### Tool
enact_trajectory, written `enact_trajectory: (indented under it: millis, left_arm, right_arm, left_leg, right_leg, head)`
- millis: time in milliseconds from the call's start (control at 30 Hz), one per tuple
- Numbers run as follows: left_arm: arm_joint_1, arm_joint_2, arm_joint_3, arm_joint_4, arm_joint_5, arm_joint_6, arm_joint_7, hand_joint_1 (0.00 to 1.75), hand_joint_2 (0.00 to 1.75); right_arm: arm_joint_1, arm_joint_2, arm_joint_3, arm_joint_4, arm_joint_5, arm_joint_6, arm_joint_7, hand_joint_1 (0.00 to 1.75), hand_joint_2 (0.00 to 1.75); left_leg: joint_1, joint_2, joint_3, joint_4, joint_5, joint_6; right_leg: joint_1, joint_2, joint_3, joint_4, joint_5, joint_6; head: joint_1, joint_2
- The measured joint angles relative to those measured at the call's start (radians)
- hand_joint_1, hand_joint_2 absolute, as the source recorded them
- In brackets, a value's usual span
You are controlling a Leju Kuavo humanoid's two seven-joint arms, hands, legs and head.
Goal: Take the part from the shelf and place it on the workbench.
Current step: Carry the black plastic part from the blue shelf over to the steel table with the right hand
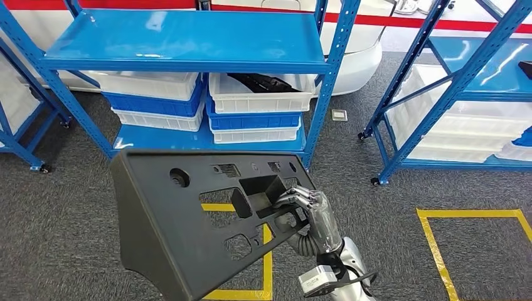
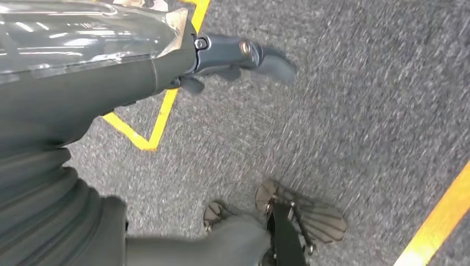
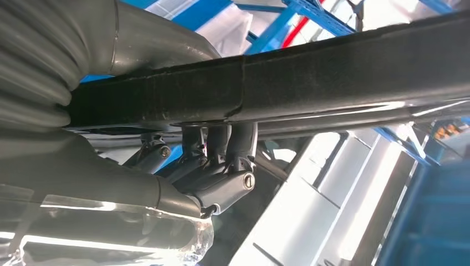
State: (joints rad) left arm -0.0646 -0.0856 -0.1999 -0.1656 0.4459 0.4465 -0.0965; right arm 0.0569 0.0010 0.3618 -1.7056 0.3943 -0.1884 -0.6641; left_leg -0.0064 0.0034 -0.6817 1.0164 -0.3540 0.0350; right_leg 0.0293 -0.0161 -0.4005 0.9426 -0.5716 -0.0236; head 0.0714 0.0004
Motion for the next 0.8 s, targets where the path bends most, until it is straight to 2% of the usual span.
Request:
enact_trajectory:
  millis: [33,67,100,133,167,200,233,267,300,333,367,400,433,467,500,533,567,633,667,700,733,767,800]
  left_arm:
    - [0.0,0.0,0.001,0.0,0.0,0.001,0.0,0.0,1.75]
    - [0.001,0.001,0.002,0.001,0.0,0.002,0.0,0.0,1.75]
    - [0.001,0.002,0.003,0.001,0.0,0.004,0.001,0.0,1.75]
    - [0.002,0.003,0.005,0.001,0.0,0.005,0.001,0.0,1.75]
    - [0.002,0.004,0.007,0.001,0.0,0.006,0.002,0.0,1.75]
    - [0.003,0.004,0.008,0.001,0.0,0.007,0.002,0.0,1.75]
    - [0.003,0.005,0.009,0.001,0.0,0.007,0.002,0.0,1.75]
    - [0.003,0.006,0.01,0.001,0.0,0.008,0.002,0.0,1.75]
    - [0.003,0.006,0.01,0.001,0.0,0.008,0.002,0.0,1.75]
    - [0.002,0.007,0.011,0.001,0.0,0.009,0.002,0.0,1.75]
    - [0.002,0.007,0.011,0.001,0.0,0.01,0.002,0.0,1.75]
    - [0.001,0.007,0.011,0.0,0.0,0.011,0.001,0.0,1.75]
    - [0.0,0.007,0.011,0.0,0.0,0.012,0.001,0.0,1.75]
    - [0.0,0.008,0.012,0.0,0.001,0.013,0.0,0.0,1.75]
    - [0.0,0.007,0.013,0.0,0.002,0.013,0.0,0.0,1.75]
    - [0.0,0.007,0.014,0.001,0.003,0.015,-0.001,0.0,1.75]
    - [0.0,0.008,0.014,0.001,0.004,0.016,-0.001,0.0,1.75]
    - [-0.001,0.007,0.016,0.001,0.012,0.016,-0.009,0.0,1.75]
    - [-0.001,0.005,0.018,0.001,0.022,0.015,-0.019,0.0,1.75]
    - [-0.001,0.0,0.024,0.001,0.036,0.016,-0.035,0.0,1.75]
    - [-0.001,-0.005,0.032,0.001,0.049,0.017,-0.051,0.0,1.75]
    - [-0.003,-0.011,0.039,0.0,0.058,0.019,-0.063,0.0,1.75]
    - [-0.004,-0.018,0.045,0.0,0.063,0.021,-0.071,0.0,1.75]
  right_arm:
    - [-0.002,0.0,0.001,0.002,-0.002,0.0,0.0,1.75,1.75]
    - [-0.004,0.001,0.003,0.006,-0.003,0.0,0.0,1.75,1.75]
    - [-0.005,0.001,0.005,0.009,-0.004,0.0,0.0,1.75,1.75]
    - [-0.006,0.001,0.007,0.012,-0.005,-0.001,0.0,1.75,1.75]
    - [-0.007,0.001,0.01,0.015,-0.006,-0.001,0.0,1.75,1.75]
    - [-0.008,0.001,0.012,0.019,-0.007,-0.002,0.0,1.75,1.75]
    - [-0.008,0.001,0.013,0.022,-0.008,-0.002,0.0,1.75,1.75]
    - [-0.008,0.0,0.014,0.025,-0.008,-0.002,0.0,1.75,1.75]
    - [-0.009,0.0,0.014,0.027,-0.008,-0.003,0.0,1.75,1.75]
    - [-0.009,0.0,0.014,0.029,-0.009,-0.004,0.0,1.75,1.75]
    - [-0.01,0.0,0.014,0.03,-0.011,-0.006,0.0,1.75,1.75]
    - [-0.011,0.0,0.015,0.031,-0.013,-0.01,0.0,1.75,1.75]
    - [-0.014,-0.001,0.017,0.031,-0.018,-0.015,0.0,1.75,1.75]
    - [-0.017,-0.002,0.02,0.032,-0.025,-0.022,0.0,1.75,1.75]
    - [-0.02,-0.004,0.022,0.033,-0.033,-0.028,0.0,1.75,1.75]
    - [-0.022,-0.006,0.024,0.033,-0.042,-0.033,0.0,1.75,1.75]
    - [-0.024,-0.009,0.025,0.034,-0.05,-0.036,0.0,1.75,1.75]
    - [-0.029,-0.016,0.027,0.035,-0.064,-0.032,0.0,1.75,1.75]
    - [-0.035,-0.018,0.03,0.037,-0.072,-0.023,0.0,1.75,1.75]
    - [-0.047,-0.02,0.037,0.044,-0.081,-0.011,0.0,1.75,1.75]
    - [-0.062,-0.02,0.046,0.054,-0.089,0.002,0.0,1.75,1.75]
    - [-0.077,-0.019,0.055,0.064,-0.093,0.01,0.0,1.75,1.75]
    - [-0.09,-0.018,0.064,0.074,-0.096,0.012,0.0,1.75,1.75]
  left_leg:
    - [0.0,-0.001,-0.006,0.004,-0.012,-0.005]
    - [0.001,-0.003,-0.014,0.023,-0.045,-0.012]
    - [0.003,-0.005,-0.024,0.061,-0.096,-0.018]
    - [0.005,-0.006,-0.034,0.118,-0.154,-0.025]
    - [0.008,-0.006,-0.042,0.184,-0.197,-0.031]
    - [0.011,-0.006,-0.046,0.242,-0.212,-0.036]
    - [0.013,-0.006,-0.041,0.28,-0.203,-0.04]
    - [0.016,-0.006,-0.018,0.281,-0.174,-0.042]
    - [0.019,-0.006,0.019,0.25,-0.145,-0.043]
    - [0.021,-0.006,0.071,0.188,-0.139,-0.044]
    - [0.02,-0.006,0.124,0.116,-0.148,-0.042]
    - [0.019,-0.007,0.161,0.06,-0.166,-0.038]
    - [0.016,-0.007,0.183,0.021,-0.185,-0.032]
    - [0.012,-0.007,0.188,0.007,-0.187,-0.023]
    - [0.012,-0.005,0.18,0.005,-0.18,-0.013]
    - [0.013,-0.002,0.17,0.002,-0.169,-0.002]
    - [0.015,0.0,0.157,0.0,-0.157,0.009]
    - [0.017,0.003,0.126,-0.003,-0.131,0.021]
    - [0.017,0.004,0.111,-0.002,-0.118,0.022]
    - [0.018,0.006,0.095,-0.002,-0.104,0.02]
    - [0.018,0.008,0.079,-0.001,-0.091,0.018]
    - [0.018,0.01,0.064,0.0,-0.079,0.016]
    - [0.02,0.012,0.049,0.0,-0.066,0.012]
  right_leg:
    - [-0.003,0.0,-0.01,-0.005,0.015,-0.002]
    - [-0.008,-0.001,-0.023,-0.008,0.032,-0.005]
    - [-0.012,-0.002,-0.037,-0.01,0.047,-0.008]
    - [-0.011,-0.002,-0.053,-0.009,0.061,-0.011]
    - [-0.011,-0.003,-0.068,-0.005,0.073,-0.011]
    - [-0.011,-0.003,-0.085,0.001,0.084,-0.009]
    - [-0.012,-0.004,-0.103,0.01,0.094,-0.006]
    - [-0.013,-0.004,-0.123,0.021,0.101,-0.002]
    - [-0.014,-0.004,-0.144,0.034,0.107,0.002]
    - [-0.014,-0.004,-0.162,0.048,0.111,0.006]
    - [-0.013,-0.004,-0.177,0.062,0.114,0.01]
    - [-0.012,-0.005,-0.186,0.071,0.118,0.015]
    - [-0.012,-0.005,-0.192,0.078,0.123,0.021]
    - [-0.012,-0.005,-0.195,0.08,0.129,0.027]
    - [-0.012,-0.005,-0.198,0.081,0.134,0.034]
    - [-0.013,-0.003,-0.205,0.087,0.128,0.038]
    - [-0.014,0.001,-0.216,0.104,0.108,0.04]
    - [-0.02,0.008,-0.249,0.188,0.025,0.038]
    - [-0.024,0.009,-0.265,0.249,-0.016,0.038]
    - [-0.029,0.01,-0.276,0.312,-0.043,0.043]
    - [-0.035,0.011,-0.276,0.355,-0.047,0.054]
    - [-0.039,0.011,-0.264,0.372,-0.035,0.068]
    - [-0.044,0.011,-0.231,0.35,-0.008,0.082]
  head:
    - [0.001,0.0]
    - [0.0,0.0]
    - [-0.002,0.0]
    - [-0.003,0.0]
    - [-0.004,0.0]
    - [-0.004,0.0]
    - [-0.004,0.0]
    - [-0.004,0.0]
    - [-0.005,0.0]
    - [-0.005,0.0]
    - [-0.004,0.0]
    - [-0.004,0.0]
    - [-0.003,0.0]
    - [-0.002,0.0]
    - [-0.003,0.0]
    - [-0.004,0.0]
    - [-0.004,0.0]
    - [-0.002,0.0]
    - [0.0,0.0]
    - [0.001,0.0]
    - [0.001,0.0]
    - [0.002,0.0]
    - [0.002,0.0]
